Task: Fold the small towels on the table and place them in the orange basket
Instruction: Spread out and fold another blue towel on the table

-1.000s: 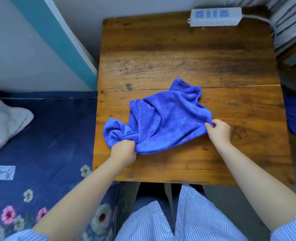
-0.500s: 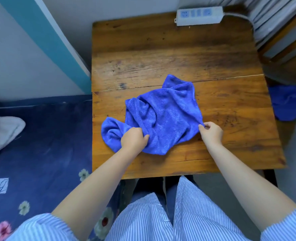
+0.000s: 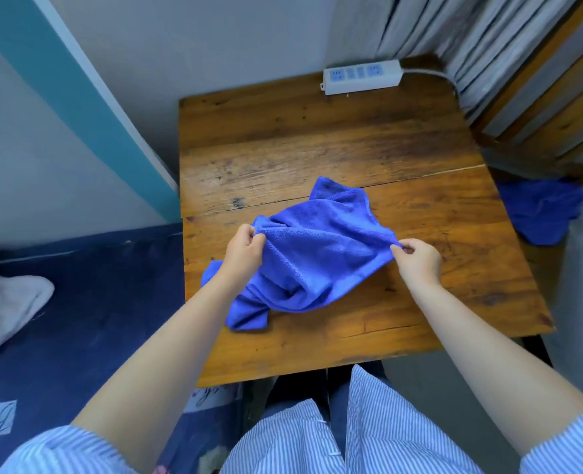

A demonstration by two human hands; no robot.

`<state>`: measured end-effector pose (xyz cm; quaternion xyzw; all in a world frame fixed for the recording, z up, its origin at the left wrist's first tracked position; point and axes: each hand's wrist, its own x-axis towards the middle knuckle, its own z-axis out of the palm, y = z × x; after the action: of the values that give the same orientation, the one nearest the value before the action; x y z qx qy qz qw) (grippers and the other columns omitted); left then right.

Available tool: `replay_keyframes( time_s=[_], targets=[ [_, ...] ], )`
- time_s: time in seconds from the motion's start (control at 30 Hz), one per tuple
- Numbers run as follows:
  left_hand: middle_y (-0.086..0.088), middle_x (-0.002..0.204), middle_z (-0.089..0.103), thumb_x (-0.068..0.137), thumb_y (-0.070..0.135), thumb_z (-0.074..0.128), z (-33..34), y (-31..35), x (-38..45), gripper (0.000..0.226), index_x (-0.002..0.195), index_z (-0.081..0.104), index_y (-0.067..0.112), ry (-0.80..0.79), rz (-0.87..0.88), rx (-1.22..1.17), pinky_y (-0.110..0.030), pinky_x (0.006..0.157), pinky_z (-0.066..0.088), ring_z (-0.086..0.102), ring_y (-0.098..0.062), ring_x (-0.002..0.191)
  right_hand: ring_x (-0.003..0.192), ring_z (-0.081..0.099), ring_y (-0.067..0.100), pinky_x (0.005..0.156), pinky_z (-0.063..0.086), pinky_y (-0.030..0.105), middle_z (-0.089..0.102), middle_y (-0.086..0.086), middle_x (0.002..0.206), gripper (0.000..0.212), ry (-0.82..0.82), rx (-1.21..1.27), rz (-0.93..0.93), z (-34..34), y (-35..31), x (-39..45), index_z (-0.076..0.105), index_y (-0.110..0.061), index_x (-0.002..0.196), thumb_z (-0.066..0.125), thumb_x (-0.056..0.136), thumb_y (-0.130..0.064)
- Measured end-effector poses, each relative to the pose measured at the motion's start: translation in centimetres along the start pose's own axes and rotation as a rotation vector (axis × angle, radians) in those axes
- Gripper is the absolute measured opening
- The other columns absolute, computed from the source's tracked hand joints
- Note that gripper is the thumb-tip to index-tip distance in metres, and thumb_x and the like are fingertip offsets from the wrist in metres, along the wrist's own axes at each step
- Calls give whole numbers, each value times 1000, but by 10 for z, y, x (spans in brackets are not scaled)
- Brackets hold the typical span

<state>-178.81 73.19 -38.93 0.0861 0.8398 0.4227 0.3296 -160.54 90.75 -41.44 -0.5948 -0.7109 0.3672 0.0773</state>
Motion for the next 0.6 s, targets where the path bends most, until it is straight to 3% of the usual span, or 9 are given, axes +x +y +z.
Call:
replay_keyframes(
  time_s=[0.1, 0.2, 0.27, 0.4, 0.5, 0.6],
  targets=[
    [-1, 60, 31, 92, 5, 41, -12, 7, 2, 33, 64, 30, 18, -31, 36, 2, -27, 52, 23, 27, -17, 56, 103, 58, 33, 87, 42, 31, 67, 20, 108, 24, 17, -22, -5, -5, -8, 2, 65, 2, 106, 54, 89, -11],
    [-9, 72, 52, 92, 11, 46, -1, 8, -11, 26, 68, 39, 18, 22, 212, 461, -30, 59, 29, 42, -25, 68, 103, 58, 33, 84, 42, 31, 67, 20, 107, 24, 10, -72, -37, -7, -11, 0, 65, 2, 105, 54, 89, -11],
    [-11, 93, 63, 94, 14, 42, 24, 4, -23, 16, 87, 56, 13, -11, 301, 836, -31, 62, 30, 56, -29, 84, 102, 59, 33, 82, 41, 30, 68, 19, 105, 23, -19, -113, -69, -6, -8, -4, 66, 1, 104, 55, 88, -11],
    [-12, 124, 54, 93, 11, 43, 74, -26, -49, 29, 119, 53, 7, -406, 466, 1281, -37, 89, 40, 52, -30, 115, 102, 59, 31, 74, 35, 25, 68, 18, 104, 22, -94, -162, -77, -6, 5, -11, 66, 0, 104, 56, 88, -11],
    [-12, 124, 54, 93, 8, 40, 80, -35, -62, 31, 120, 52, 6, -499, 506, 1321, -36, 90, 40, 53, -31, 114, 102, 59, 33, 83, 40, 31, 67, 21, 104, 22, -114, -176, -72, -8, 15, -12, 66, 3, 103, 56, 88, -9],
    [-10, 115, 60, 94, 10, 37, 67, -32, -61, 26, 110, 57, 8, -305, 367, 1086, -35, 72, 40, 57, -30, 105, 102, 58, 34, 85, 41, 32, 67, 21, 104, 21, -134, -184, -73, -9, 23, -14, 66, 4, 102, 56, 88, -9]
  ],
)
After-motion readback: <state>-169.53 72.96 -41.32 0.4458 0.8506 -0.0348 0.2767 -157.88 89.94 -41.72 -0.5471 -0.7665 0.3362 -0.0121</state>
